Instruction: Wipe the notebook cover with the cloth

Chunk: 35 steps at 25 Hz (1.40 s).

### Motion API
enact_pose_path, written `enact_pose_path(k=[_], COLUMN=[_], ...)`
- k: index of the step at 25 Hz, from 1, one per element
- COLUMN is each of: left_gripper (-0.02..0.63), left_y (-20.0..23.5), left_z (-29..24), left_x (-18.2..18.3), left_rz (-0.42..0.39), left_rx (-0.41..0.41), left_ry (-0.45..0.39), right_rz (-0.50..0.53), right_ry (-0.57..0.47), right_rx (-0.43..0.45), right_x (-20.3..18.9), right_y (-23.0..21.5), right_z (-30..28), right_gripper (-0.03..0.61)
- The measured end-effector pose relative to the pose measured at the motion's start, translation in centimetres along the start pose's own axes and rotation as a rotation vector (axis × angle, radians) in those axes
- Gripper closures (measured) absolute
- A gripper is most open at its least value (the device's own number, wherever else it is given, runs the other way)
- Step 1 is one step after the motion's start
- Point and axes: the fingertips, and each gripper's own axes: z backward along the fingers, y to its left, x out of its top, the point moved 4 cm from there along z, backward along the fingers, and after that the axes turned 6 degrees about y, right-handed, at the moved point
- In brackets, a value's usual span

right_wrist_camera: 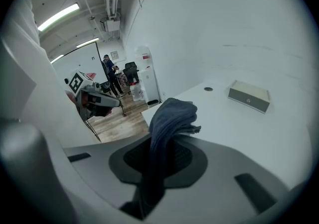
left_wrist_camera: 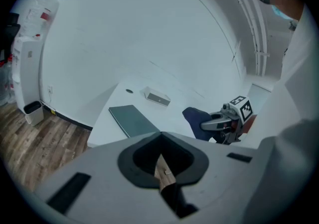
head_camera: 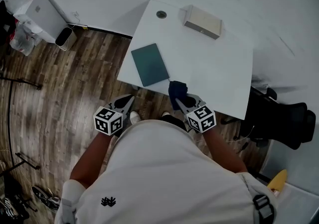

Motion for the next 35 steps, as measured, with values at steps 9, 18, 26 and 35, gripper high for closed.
enact_pose_path(k=[9,18,26,35], left_gripper=[0.607,0.607,0.607,0.607], left_y=[-2.6,-4.1,-5.1,-5.6], left_z=[-2.3,-3.0,-3.3,-4.5], left_x=[2.5,3.2,2.7,3.1], left_rz=[0.016,0.063,0.076,0.089], left_rx=[0.094,0.187,0.243,0.275], left_ry=[-0.034,-0.085,-0.092,-0.085], right_rz=[0.089,0.135,0.146,0.112], right_ry=[-0.062,-0.101,-0.128,-0.140], right_rx=[0.044,0.102,0.131,0.175], right_x=[1.6,1.9,1.6,1.1], right_y=[-2.4,-3.8,-4.7,-6.0], right_z=[2.9,4.2,4.9,5.5], right_gripper=[0.534,0.535,0.535,0.535])
